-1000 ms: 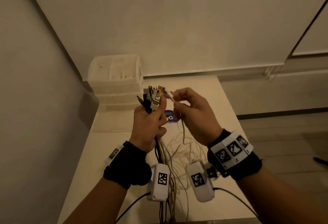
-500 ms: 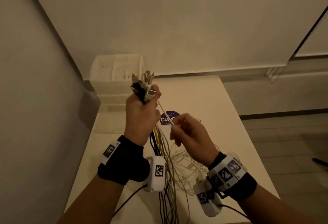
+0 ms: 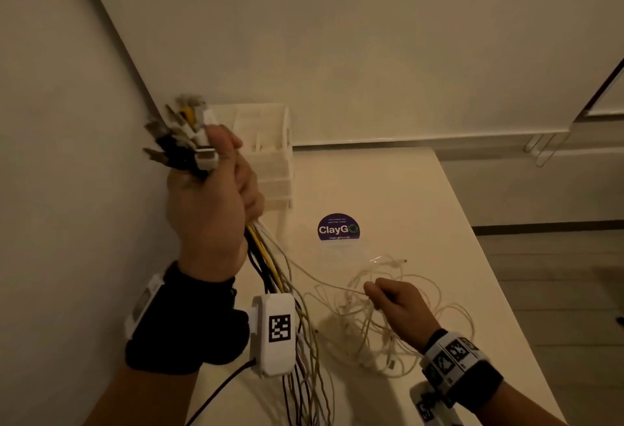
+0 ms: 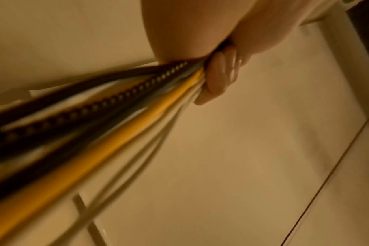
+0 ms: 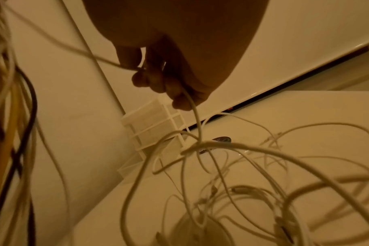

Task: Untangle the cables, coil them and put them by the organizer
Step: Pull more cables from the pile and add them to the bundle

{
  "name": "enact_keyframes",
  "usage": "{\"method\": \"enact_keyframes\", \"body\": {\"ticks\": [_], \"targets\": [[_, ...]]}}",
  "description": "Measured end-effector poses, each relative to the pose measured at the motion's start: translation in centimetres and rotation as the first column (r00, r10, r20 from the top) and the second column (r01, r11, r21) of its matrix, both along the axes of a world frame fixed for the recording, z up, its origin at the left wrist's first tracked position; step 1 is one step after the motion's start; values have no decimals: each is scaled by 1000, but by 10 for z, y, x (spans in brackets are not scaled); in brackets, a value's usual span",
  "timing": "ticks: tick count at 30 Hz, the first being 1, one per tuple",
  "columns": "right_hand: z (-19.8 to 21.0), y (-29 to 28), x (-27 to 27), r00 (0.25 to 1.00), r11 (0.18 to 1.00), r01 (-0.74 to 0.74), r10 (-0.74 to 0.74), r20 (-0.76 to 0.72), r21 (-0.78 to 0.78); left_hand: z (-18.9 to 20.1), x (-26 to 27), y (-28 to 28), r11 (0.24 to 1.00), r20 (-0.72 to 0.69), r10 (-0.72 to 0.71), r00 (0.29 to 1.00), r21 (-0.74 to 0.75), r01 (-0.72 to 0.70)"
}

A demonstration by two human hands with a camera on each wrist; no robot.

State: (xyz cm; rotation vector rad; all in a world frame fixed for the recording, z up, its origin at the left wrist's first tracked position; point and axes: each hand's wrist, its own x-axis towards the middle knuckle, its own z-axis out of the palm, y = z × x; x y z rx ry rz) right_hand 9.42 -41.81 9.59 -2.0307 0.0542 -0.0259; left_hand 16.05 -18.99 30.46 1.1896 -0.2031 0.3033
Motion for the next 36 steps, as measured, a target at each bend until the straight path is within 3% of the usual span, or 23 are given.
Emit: {"method": "enact_keyframes", "body": {"ticks": [5, 9, 11, 13, 16, 19, 25, 30, 36], "targets": [[23, 4, 20, 987, 990, 114, -122, 105, 82, -29, -17, -28, 922, -69, -180, 981, 336, 193], [55, 4, 26, 971, 980, 123, -152, 183, 159, -64, -21, -51, 772, -156, -287, 945, 546, 325], [75, 5, 26, 966, 976, 84, -130, 225, 200, -82, -20, -57, 670, -197, -278, 940, 661, 336], [93, 7, 25, 965, 968, 54, -114, 237, 247, -95, -21, -65, 639, -209, -209, 955, 710, 296], [106, 7, 20, 972, 950, -29, -45, 230, 310, -97, -25, -71, 709, -158, -132, 979, 675, 205], [102, 5, 10, 982, 925, -68, -5, 191, 374, -85, -24, -68, 807, -194, -115, 974, 553, 205], [77, 15, 4, 976, 918, -145, 71, 207, 369, -56, -18, -52, 905, -162, -100, 982, 395, 158], [35, 19, 13, 994, 948, -90, 67, 86, 305, -35, -9, -25, 988, -172, 13, 985, 155, 14], [13, 21, 13, 998, 948, 45, -53, 18, 314, -41, -11, -4, 946, -107, 151, 983, 305, -112]]}}
